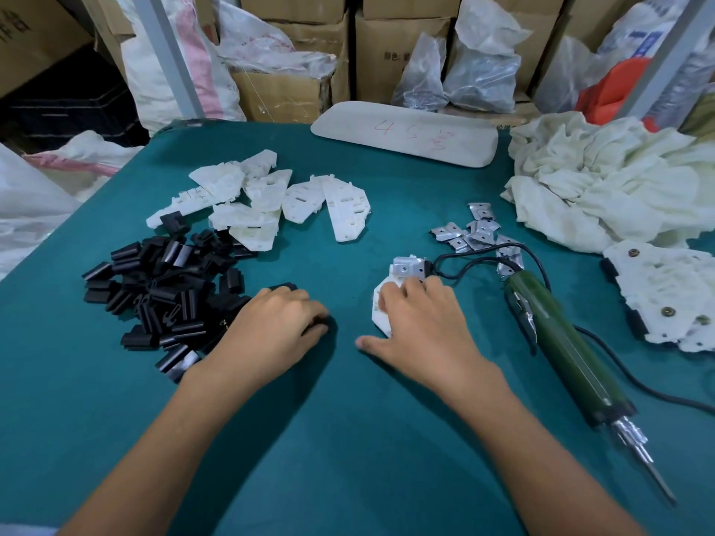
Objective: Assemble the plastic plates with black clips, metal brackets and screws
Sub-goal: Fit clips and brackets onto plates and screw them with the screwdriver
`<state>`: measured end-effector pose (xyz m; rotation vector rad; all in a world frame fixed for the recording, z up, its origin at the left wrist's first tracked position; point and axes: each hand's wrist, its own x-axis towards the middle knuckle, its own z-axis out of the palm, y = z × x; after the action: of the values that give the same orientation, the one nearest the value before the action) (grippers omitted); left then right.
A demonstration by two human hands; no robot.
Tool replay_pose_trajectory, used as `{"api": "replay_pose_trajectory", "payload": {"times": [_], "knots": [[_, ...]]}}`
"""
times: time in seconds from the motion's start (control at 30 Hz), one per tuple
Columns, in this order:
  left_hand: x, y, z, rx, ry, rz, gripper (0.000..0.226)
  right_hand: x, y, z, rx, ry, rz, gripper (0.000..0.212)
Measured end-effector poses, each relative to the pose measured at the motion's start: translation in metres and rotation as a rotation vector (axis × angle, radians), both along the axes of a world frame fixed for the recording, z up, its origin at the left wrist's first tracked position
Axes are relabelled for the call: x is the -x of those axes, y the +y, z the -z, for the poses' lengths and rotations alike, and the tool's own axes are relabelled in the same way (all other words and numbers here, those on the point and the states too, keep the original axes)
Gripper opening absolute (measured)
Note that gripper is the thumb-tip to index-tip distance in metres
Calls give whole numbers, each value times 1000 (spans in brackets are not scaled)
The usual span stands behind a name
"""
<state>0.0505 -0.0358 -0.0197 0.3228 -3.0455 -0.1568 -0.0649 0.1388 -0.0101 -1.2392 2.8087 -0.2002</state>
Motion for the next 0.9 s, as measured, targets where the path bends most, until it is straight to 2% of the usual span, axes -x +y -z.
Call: {"api": "replay_pose_trajectory", "payload": {"times": [0.07,0.17,0.27,0.37,0.43,0.53,0.6,0.63,0.67,0.7,0.77,0.8,0.83,0.9], "knots": [[-1,0,2,-21,24,-6,23,3,-6,-3,-76,90,19,55],[-3,0,5,-65,50,-26,23,3,-4,-12,-70,158,12,33],[-4,-1,7,-85,65,-42,24,0,3,-25,47,197,-8,16],[-5,-2,8,-87,68,-45,22,10,25,-36,257,127,79,17],[-5,-2,8,-110,76,-60,21,17,43,-37,455,-103,116,14],[-5,-1,7,-126,82,-78,19,26,57,-30,696,-651,142,11],[-5,0,6,-142,92,-86,16,35,60,-20,701,-875,198,13],[-6,0,4,-156,96,-101,15,39,60,-16,666,-909,224,14],[-6,1,3,-174,101,-120,15,43,58,-12,616,-872,255,14],[-7,1,2,-193,109,-138,15,46,56,-6,526,-728,275,13],[-9,3,-1,-248,149,-164,15,42,49,-3,354,-321,241,19],[-9,6,-4,-284,185,-162,15,36,43,-5,388,-222,187,21],[-9,10,-7,-317,227,-143,15,30,37,-7,480,-254,125,19],[-7,23,-14,-355,289,-65,14,15,23,-10,614,-532,-5,15]]}}
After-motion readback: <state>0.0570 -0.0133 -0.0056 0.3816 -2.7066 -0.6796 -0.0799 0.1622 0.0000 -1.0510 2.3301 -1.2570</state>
